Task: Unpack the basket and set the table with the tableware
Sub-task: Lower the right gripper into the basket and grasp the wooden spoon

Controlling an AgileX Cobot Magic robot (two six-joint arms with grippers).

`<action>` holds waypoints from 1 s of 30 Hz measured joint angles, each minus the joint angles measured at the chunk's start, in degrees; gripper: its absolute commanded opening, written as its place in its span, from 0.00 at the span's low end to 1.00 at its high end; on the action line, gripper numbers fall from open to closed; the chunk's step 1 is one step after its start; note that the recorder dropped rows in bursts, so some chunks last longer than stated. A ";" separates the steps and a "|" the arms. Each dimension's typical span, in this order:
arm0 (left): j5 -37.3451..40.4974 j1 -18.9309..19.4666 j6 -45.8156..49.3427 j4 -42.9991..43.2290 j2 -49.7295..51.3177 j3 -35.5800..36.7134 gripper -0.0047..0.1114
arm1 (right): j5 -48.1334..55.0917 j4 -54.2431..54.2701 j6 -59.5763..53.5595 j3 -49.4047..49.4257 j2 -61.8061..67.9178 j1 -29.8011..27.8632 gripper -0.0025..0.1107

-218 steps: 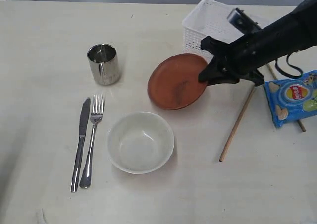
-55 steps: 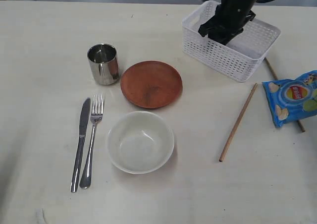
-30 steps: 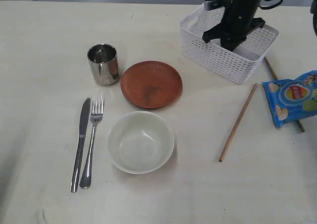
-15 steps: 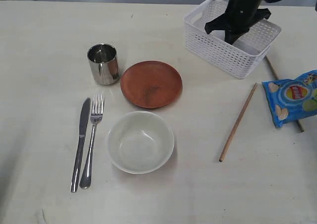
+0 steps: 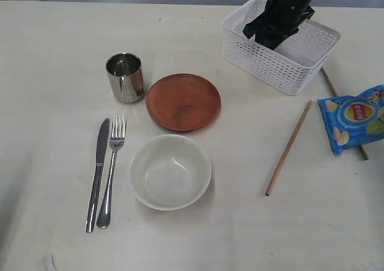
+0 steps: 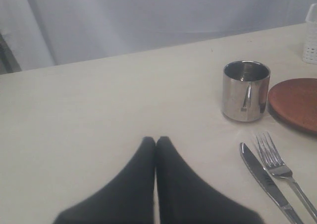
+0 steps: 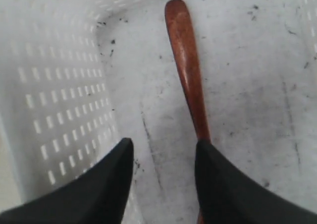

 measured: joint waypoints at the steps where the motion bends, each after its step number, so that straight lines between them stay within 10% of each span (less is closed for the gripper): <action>1: 0.00 0.00 0.00 0.00 0.00 0.00 0.04 | -0.22 -0.59 0.23 0.00 0.00 0.00 0.43; 21: 0.00 0.00 0.00 0.00 0.00 0.00 0.04 | -0.39 -2.95 -11.36 -0.23 3.40 0.00 0.50; 30: 0.00 0.00 0.00 0.00 0.00 0.00 0.04 | 1.15 -2.64 -9.04 -0.56 4.12 0.10 0.02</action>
